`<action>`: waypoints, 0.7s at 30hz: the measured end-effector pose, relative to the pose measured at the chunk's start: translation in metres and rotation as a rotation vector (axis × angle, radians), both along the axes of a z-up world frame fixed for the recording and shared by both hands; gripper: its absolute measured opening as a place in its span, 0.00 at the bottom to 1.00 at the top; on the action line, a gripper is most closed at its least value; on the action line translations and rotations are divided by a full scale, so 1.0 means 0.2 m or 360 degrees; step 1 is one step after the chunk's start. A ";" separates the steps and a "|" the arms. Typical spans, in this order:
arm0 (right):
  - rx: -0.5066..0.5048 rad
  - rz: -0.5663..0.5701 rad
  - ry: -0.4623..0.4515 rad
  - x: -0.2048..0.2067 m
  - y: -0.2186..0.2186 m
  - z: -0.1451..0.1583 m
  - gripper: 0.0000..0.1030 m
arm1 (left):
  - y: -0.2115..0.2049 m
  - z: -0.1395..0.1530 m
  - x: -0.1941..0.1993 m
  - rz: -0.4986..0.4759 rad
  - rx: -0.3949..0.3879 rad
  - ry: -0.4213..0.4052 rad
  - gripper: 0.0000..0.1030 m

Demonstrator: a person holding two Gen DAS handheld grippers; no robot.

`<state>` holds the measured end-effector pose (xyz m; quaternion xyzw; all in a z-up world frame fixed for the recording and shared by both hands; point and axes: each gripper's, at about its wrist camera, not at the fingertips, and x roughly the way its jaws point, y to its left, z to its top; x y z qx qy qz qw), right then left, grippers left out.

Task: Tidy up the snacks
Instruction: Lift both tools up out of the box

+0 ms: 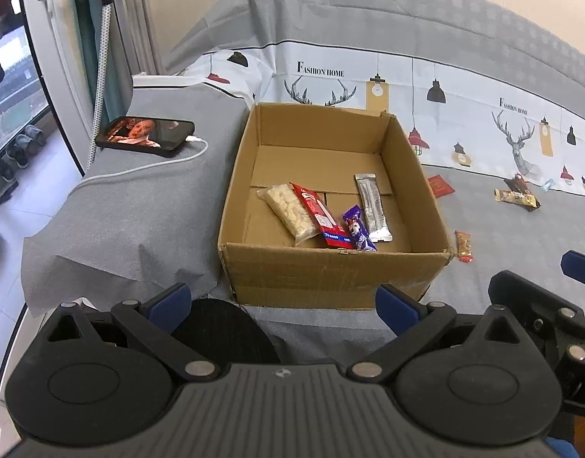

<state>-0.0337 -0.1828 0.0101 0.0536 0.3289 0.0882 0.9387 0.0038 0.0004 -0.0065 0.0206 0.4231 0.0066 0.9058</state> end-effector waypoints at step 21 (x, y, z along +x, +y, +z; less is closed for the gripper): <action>0.0028 -0.0023 0.0008 -0.04 -0.02 0.00 0.97 | -0.01 0.01 -0.02 -0.0009 -0.0008 0.0016 1.00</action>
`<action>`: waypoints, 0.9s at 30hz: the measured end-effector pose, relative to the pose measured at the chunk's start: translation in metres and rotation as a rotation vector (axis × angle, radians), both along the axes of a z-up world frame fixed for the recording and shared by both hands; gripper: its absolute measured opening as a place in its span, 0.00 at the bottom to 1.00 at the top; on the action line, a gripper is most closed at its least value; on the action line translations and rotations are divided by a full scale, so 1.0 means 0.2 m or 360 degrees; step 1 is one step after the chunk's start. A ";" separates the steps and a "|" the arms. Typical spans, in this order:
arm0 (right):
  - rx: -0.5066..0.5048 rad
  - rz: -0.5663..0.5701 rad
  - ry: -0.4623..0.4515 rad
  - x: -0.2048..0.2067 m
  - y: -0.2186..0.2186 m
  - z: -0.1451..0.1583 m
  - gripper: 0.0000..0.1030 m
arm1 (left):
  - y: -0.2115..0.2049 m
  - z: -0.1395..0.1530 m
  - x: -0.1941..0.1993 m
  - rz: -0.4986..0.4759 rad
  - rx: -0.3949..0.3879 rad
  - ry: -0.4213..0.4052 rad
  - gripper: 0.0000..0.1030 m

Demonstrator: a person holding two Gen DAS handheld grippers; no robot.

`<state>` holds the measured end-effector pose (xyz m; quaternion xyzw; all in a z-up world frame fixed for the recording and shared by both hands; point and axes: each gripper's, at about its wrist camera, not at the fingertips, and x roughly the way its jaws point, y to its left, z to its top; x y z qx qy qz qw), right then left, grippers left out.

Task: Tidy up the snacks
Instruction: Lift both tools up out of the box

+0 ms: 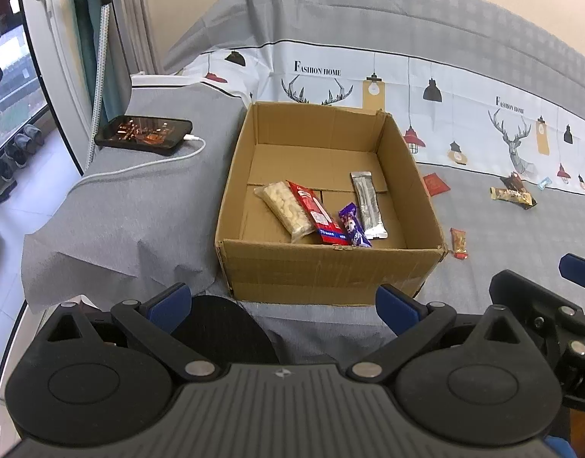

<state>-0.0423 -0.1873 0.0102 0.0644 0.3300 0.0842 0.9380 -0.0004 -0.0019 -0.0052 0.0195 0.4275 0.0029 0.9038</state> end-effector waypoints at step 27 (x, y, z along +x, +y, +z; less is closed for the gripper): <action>0.0037 -0.0016 0.0086 0.06 -0.03 -0.06 0.97 | -0.03 -0.07 0.07 -0.0014 0.0027 0.0088 1.00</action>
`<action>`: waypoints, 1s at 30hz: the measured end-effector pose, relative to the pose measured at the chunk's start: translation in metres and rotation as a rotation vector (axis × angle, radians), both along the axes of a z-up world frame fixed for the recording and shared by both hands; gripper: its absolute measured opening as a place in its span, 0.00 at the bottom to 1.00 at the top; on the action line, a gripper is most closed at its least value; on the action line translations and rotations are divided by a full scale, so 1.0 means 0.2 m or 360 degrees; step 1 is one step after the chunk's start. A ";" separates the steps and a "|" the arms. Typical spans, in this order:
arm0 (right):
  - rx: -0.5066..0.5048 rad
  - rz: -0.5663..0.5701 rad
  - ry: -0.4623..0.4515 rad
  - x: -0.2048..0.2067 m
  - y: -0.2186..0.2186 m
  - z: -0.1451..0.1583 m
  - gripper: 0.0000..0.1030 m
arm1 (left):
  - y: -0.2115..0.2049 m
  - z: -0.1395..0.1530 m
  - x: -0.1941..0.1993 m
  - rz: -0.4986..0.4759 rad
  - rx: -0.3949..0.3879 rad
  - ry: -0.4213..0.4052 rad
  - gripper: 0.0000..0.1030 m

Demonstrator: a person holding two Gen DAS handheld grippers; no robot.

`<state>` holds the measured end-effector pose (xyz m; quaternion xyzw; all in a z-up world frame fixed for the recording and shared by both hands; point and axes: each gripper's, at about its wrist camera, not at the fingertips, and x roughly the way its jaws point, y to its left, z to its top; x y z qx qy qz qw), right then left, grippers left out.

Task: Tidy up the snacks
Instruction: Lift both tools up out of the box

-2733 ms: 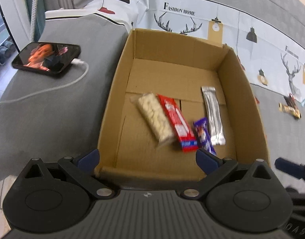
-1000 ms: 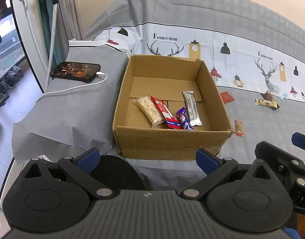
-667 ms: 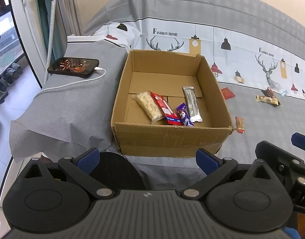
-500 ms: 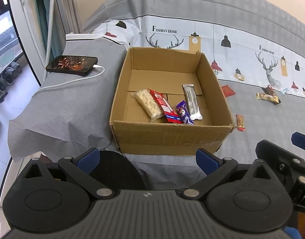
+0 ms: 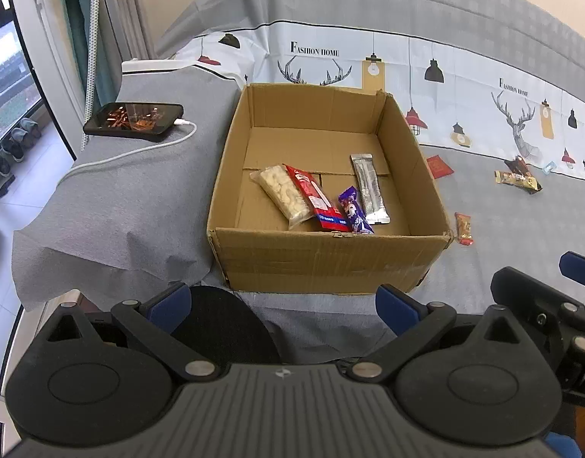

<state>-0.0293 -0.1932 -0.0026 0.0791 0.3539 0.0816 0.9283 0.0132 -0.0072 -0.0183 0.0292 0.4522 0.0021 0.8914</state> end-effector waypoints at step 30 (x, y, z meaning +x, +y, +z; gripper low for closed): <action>0.0107 -0.0065 0.0098 0.09 -0.16 -0.14 0.97 | -0.16 -0.07 0.14 -0.0042 0.0091 0.0099 1.00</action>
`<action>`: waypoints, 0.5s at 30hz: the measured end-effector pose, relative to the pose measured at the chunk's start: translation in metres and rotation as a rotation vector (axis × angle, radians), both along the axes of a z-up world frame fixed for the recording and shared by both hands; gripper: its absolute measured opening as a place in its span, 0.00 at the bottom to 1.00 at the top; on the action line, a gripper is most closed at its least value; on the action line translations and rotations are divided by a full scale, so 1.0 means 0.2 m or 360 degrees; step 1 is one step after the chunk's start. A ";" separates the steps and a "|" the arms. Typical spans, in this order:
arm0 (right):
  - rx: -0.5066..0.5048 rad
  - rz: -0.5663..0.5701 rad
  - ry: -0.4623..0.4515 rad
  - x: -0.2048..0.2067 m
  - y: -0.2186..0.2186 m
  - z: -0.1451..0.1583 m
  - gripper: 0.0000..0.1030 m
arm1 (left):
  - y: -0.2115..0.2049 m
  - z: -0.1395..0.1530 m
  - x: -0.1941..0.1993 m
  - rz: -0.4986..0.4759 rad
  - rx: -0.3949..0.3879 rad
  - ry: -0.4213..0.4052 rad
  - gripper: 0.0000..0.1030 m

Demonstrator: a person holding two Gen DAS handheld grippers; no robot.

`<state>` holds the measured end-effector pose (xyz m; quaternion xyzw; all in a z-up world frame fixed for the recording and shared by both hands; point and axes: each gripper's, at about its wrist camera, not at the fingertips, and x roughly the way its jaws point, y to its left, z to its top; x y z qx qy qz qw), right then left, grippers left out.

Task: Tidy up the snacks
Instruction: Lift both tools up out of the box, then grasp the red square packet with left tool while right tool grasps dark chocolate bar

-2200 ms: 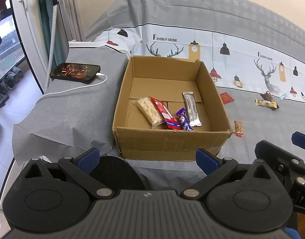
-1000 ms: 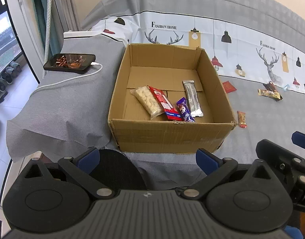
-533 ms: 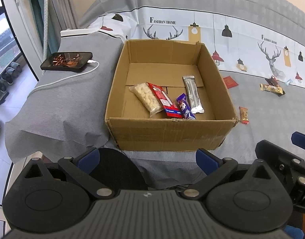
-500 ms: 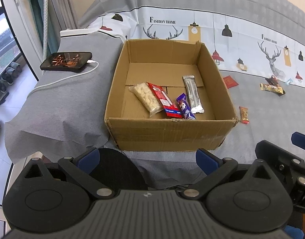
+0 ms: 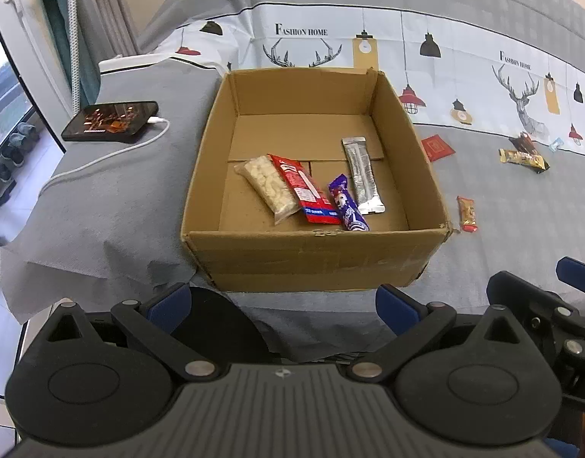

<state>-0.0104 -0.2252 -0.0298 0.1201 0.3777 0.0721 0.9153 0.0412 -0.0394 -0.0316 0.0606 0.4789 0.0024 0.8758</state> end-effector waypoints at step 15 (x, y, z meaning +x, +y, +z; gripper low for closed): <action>-0.0038 -0.0424 -0.0014 0.00 -0.51 -0.04 0.97 | -0.47 0.08 0.23 -0.0268 -0.0038 -0.0018 1.00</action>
